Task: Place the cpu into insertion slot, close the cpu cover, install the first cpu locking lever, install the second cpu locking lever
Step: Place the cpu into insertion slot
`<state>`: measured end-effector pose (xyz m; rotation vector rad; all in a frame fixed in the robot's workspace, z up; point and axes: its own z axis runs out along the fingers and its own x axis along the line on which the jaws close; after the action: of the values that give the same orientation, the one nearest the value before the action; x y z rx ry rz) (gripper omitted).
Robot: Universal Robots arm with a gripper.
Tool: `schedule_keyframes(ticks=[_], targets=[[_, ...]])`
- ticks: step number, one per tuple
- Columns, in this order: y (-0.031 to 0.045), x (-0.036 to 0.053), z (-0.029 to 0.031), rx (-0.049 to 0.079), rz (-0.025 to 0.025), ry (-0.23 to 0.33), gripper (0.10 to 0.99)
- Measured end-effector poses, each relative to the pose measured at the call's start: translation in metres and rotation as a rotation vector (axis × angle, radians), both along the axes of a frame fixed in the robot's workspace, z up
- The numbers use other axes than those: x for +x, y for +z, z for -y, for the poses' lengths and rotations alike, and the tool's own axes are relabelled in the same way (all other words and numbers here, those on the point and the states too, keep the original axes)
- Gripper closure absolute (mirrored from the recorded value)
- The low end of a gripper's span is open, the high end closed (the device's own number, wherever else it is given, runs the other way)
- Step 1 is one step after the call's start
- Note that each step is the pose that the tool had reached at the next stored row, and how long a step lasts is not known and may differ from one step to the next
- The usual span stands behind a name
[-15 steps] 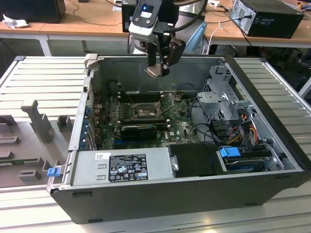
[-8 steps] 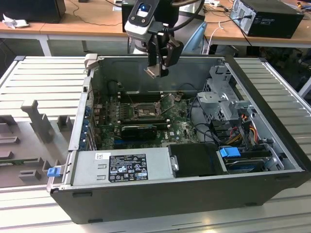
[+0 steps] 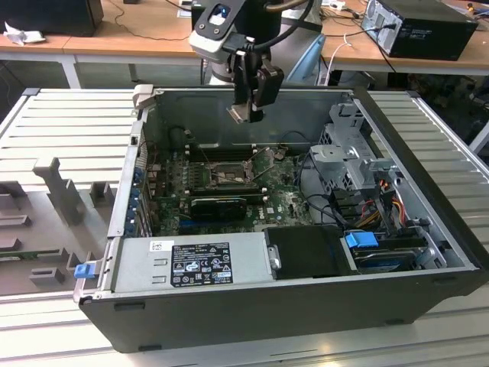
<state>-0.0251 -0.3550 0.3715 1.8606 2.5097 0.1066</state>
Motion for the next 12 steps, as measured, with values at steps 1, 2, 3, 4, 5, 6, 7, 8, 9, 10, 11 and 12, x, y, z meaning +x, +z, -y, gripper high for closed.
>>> schedule_keyframes(ticks=[1, 2, 3, 4, 5, 6, 7, 8, 9, 10, 11, 12], targets=[[-0.0001, 0.0, 0.0, 0.0, -0.0012, -0.023, 0.561], [-0.0002, 0.0, 0.0, 0.0, -0.0017, -0.035, 0.561], [-0.0003, 0.0, 0.0, 0.0, -0.0022, -0.048, 0.561], [-0.0003, 0.0, 0.0, 0.0, -0.0027, -0.06, 0.561], [-0.0004, 0.0, 0.0, 0.0, -0.0032, -0.074, 0.561], [-0.0006, 0.0, 0.0, 0.0, -0.0039, -0.095, 0.561], [-0.0008, 0.0, 0.0, 0.0, -0.004, -0.113, 0.561], [-0.0009, 0.0, 0.0, 0.0, -0.0041, -0.126, 0.561], [-0.0011, 0.0, 0.0, 0.0, -0.0042, -0.137, 0.561], [-0.0013, 0.0, 0.0, 0.0, -0.0043, -0.15, 0.561], [-0.0015, 0.0, 0.0, 0.0, -0.0044, -0.158, 0.561], [-0.0021, 0.0, -0.0001, 0.0, -0.0045, -0.166, 0.561]])
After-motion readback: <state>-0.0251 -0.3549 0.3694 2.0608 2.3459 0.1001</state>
